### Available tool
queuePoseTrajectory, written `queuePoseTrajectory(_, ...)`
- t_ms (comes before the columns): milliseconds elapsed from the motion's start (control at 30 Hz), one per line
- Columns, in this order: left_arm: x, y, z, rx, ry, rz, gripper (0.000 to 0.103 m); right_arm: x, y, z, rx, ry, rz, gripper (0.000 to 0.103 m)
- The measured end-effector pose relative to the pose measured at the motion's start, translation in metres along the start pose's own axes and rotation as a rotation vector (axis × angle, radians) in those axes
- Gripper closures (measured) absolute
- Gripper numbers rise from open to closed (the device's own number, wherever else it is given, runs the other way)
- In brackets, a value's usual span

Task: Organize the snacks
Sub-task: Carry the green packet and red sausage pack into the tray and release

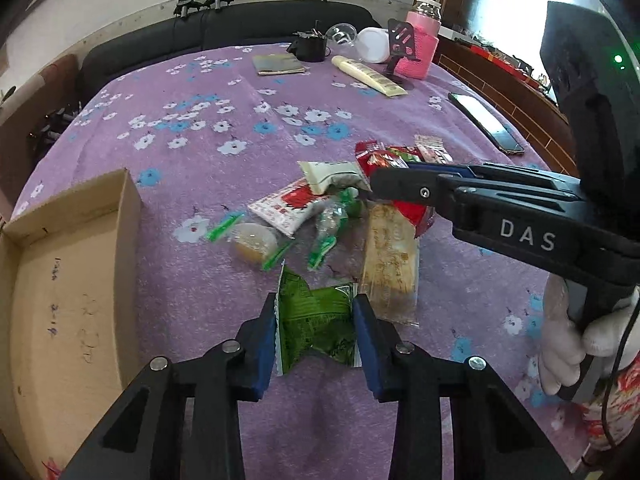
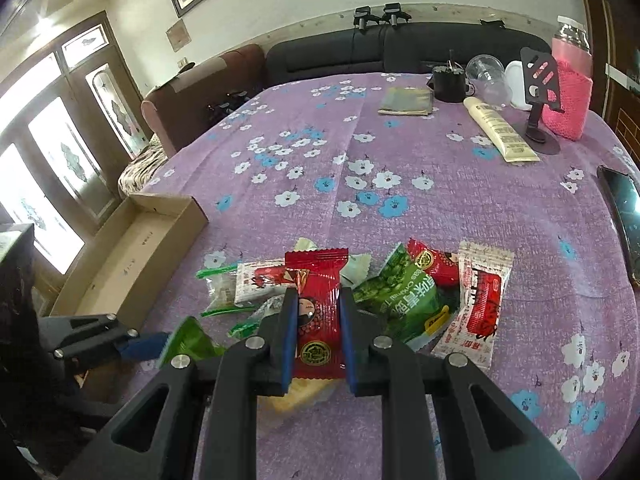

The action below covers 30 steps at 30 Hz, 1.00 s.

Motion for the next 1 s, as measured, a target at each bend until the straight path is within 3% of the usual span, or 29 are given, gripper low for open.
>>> queuePoseTrajectory(100, 0.010, -0.007, 0.000, 0.004, 0.024, -0.007, 0.056, -0.003, -0.001, 0.001, 0.012, -0.002, 0.015, 0.085)
queuePoseTrajectory(133, 0.010, -0.009, 0.001, 0.012, 0.010, -0.001, 0.049, -0.003, -0.002, 0.002, 0.019, 0.000, 0.019, 0.085)
queuePoseTrajectory(200, 0.013, -0.014, 0.003, 0.027, 0.003, 0.018, 0.046, -0.002, -0.005, 0.002, 0.031, 0.003, 0.021, 0.085)
queuePoseTrajectory(233, 0.014, -0.015, 0.004, 0.025, -0.004, 0.016, 0.050, -0.002, -0.006, 0.003, 0.036, 0.002, 0.021, 0.085)
queuePoseTrajectory(267, 0.013, -0.014, 0.005, 0.016, -0.015, 0.013, 0.066, -0.002, -0.007, 0.003, 0.040, 0.002, 0.022, 0.085)
queuePoseTrajectory(467, -0.012, 0.000, -0.001, -0.068, -0.100, -0.025, 0.067, -0.005, -0.009, 0.005, 0.059, -0.011, 0.033, 0.085)
queuePoseTrajectory(667, -0.068, 0.033, -0.016, -0.207, -0.223, -0.084, 0.067, -0.008, 0.001, 0.000, 0.046, -0.012, 0.061, 0.085)
queuePoseTrajectory(867, -0.128, 0.100, -0.051, -0.329, -0.310, 0.036, 0.066, -0.013, 0.031, -0.007, 0.085, 0.023, 0.125, 0.085)
queuePoseTrajectory(1000, -0.139, 0.146, -0.090, -0.415, -0.280, 0.116, 0.066, -0.011, 0.083, -0.016, 0.030, 0.066, 0.180, 0.084)
Point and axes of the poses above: each gripper's, at about its wrist camera, not at the fingertips, and x roughly the way its jaws point, y to its left, z to its top, the point moved 5 cm from there along x, roughly the way its jaws point, and after that the axes turned 15 degrees about x, right-handed, at the moved point
